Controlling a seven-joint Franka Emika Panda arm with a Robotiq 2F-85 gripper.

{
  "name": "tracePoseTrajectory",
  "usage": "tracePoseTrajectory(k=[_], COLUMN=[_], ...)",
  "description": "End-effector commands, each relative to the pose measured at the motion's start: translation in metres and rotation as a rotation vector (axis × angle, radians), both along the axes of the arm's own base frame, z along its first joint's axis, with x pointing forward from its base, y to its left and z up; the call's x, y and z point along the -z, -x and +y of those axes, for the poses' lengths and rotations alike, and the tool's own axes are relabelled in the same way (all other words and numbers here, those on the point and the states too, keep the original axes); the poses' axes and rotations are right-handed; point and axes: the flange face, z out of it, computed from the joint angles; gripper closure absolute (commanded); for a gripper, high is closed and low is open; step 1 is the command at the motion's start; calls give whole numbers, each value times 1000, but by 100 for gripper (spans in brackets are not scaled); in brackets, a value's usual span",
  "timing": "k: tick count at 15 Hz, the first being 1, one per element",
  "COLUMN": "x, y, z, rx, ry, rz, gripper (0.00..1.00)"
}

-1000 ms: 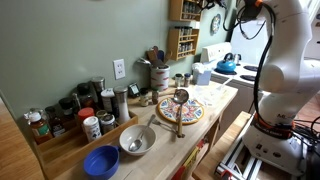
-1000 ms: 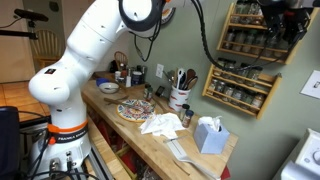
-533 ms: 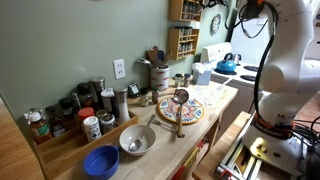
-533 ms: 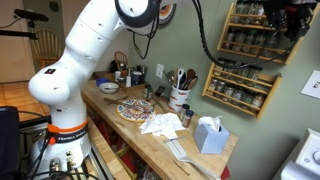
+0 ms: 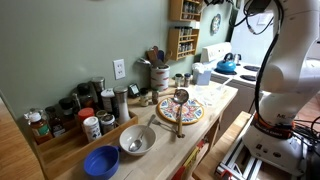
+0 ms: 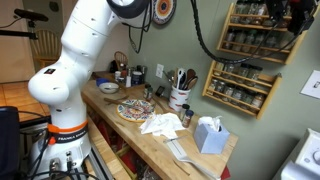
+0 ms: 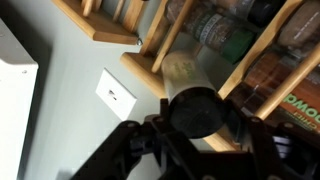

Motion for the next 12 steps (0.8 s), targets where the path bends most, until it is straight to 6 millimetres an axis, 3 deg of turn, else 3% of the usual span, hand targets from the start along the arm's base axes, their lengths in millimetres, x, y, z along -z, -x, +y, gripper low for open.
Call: tracePoseTrajectory(k=[1,7,12], x=[0,0,6], y=[22,41,71], z=[0,9,15], rx=[-15,-82,-149], ry=[-30,-41,31], rz=[-2,8,77], gripper=[69,69,69])
